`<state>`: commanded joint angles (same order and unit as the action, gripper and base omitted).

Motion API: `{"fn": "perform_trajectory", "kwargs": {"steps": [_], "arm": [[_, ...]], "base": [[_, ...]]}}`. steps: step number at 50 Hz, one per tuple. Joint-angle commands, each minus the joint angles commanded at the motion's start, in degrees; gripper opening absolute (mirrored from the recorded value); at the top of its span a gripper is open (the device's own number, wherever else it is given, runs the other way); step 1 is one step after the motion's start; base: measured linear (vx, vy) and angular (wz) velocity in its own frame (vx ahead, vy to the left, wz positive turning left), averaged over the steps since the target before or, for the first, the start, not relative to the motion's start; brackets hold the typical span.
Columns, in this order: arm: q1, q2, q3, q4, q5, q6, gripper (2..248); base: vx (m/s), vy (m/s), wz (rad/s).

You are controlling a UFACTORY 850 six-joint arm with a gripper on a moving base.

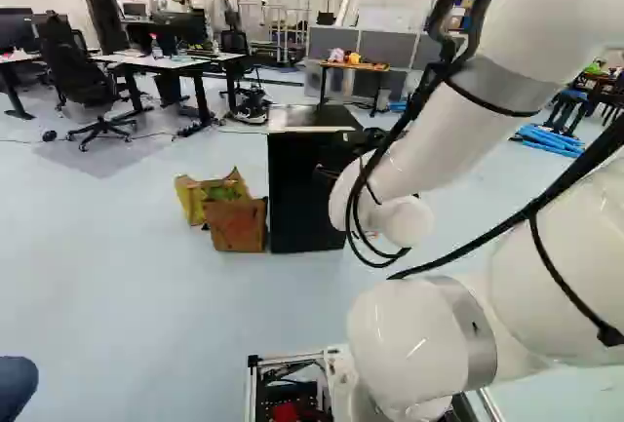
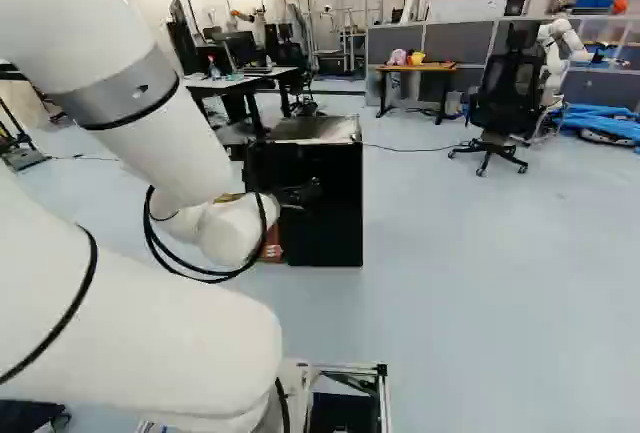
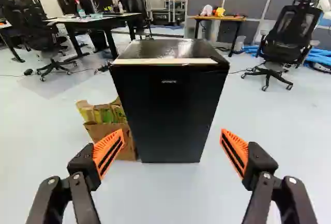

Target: Grab a drink from the fridge

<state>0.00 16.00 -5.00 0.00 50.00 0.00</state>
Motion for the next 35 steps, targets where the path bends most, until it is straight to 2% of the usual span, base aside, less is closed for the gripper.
{"fn": "perform_trajectory", "kwargs": {"steps": [35], "arm": [[0.0,0.0,0.0,0.0,0.0,0.0,247]], "base": [[0.034,0.018,-0.004]]}}
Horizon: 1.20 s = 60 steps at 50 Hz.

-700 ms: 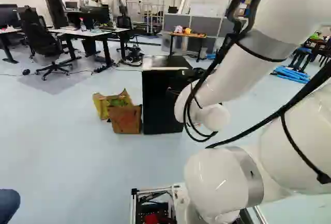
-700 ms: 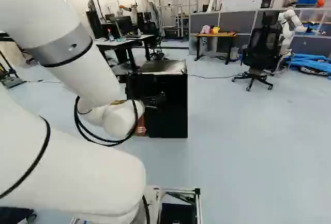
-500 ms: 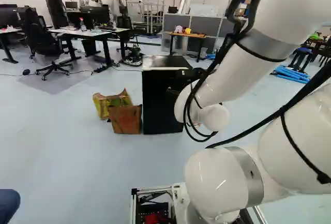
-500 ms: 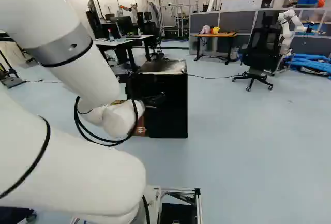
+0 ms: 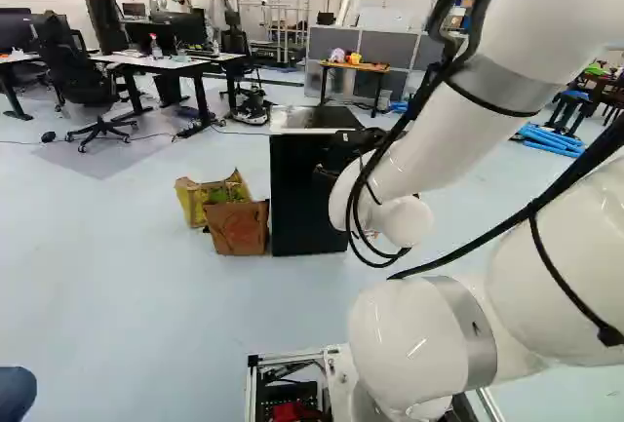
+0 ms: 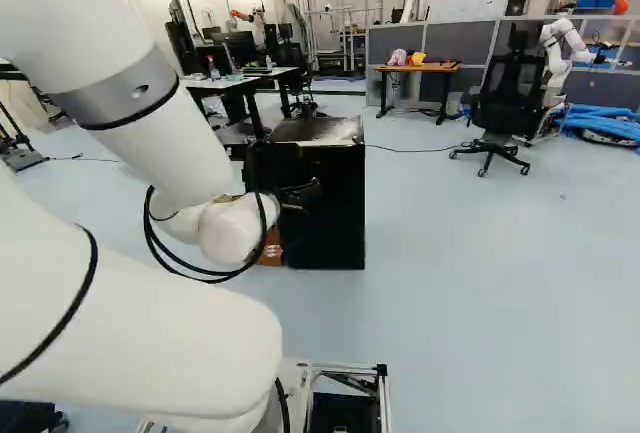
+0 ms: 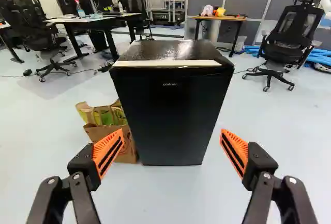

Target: Grab a drink from the fridge

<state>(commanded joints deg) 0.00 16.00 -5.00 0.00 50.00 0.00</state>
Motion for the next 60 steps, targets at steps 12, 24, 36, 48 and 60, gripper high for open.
{"fn": "perform_trajectory", "kwargs": {"steps": [12,24,36,48,60], "arm": [[0.0,0.0,0.0,0.0,0.0,0.0,247],[0.0,0.0,0.0,0.0,0.0,0.0,247],[0.0,0.0,0.0,0.0,0.0,0.0,247],[0.0,0.0,0.0,0.0,0.0,0.0,247],[0.0,0.0,0.0,0.0,0.0,0.0,247]], "base": [[0.072,0.034,-0.017],[0.08,0.047,-0.016],[0.081,0.057,-0.018],[0.074,0.063,-0.016],[0.075,0.067,-0.015]]}}
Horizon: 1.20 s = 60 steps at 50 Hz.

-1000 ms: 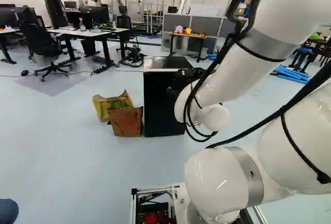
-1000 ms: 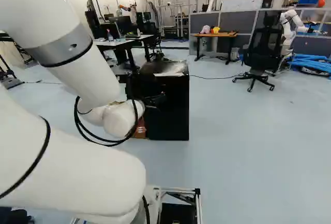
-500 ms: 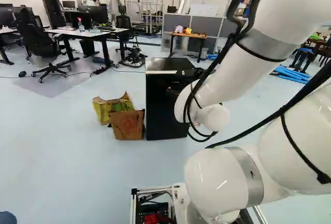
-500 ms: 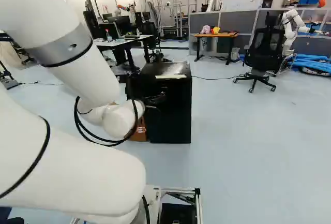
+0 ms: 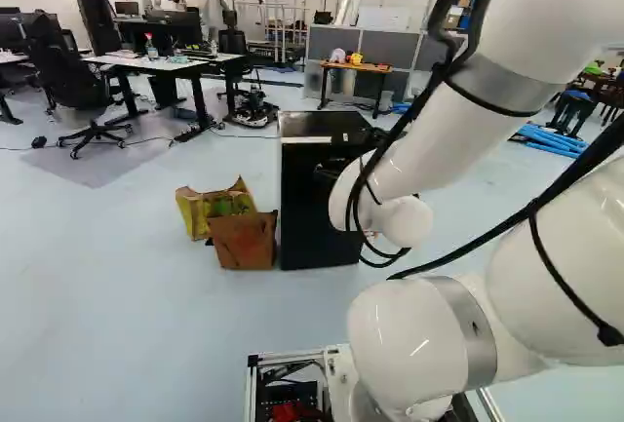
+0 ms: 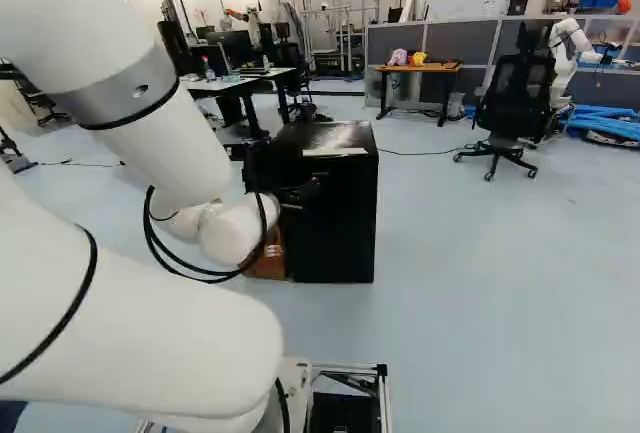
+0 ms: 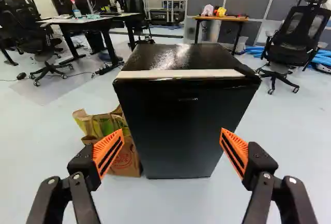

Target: Grab a drink from the fridge

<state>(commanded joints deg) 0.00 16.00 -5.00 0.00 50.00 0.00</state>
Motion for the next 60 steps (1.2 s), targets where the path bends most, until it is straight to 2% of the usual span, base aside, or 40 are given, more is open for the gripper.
{"fn": "perform_trajectory", "kwargs": {"steps": [32,60], "arm": [[0.0,0.0,0.0,0.0,0.0,0.0,247],[0.0,0.0,0.0,0.0,0.0,0.0,247]], "base": [[0.079,0.087,0.061],[0.057,0.047,0.006]]}}
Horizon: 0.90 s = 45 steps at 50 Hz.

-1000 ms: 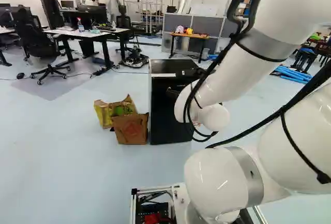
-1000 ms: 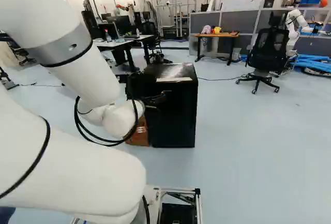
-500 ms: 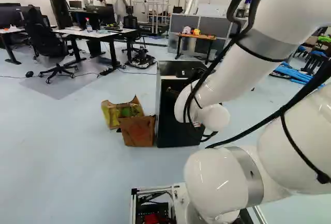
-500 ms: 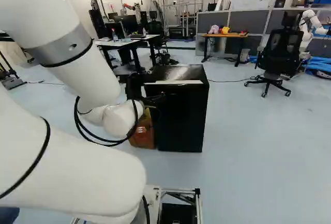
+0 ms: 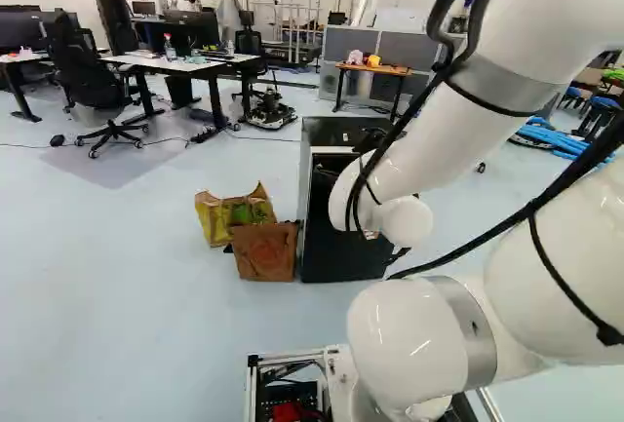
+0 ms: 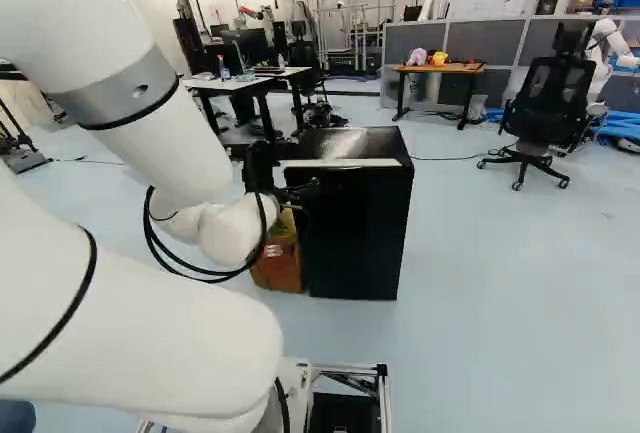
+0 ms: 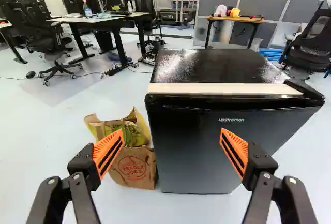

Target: Grab a drink from the fridge

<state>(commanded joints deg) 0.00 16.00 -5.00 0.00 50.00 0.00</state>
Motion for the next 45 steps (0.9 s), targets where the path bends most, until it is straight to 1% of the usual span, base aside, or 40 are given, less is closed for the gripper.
{"fn": "perform_trajectory", "kwargs": {"steps": [17,20,31,40,45], "arm": [[0.0,0.0,0.0,0.0,0.0,0.0,247],[0.3,0.0,0.0,0.0,0.0,0.0,247],[0.4,0.0,0.0,0.0,0.0,0.0,247],[1.5,-0.3,-0.2,0.1,0.0,0.0,247],[2.5,-0.9,-0.8,1.3,0.0,0.0,247]], "base": [[0.0,0.0,0.0],[0.0,0.0,0.0],[0.0,0.0,0.0],[0.0,0.0,0.0],[0.0,0.0,0.0]]}}
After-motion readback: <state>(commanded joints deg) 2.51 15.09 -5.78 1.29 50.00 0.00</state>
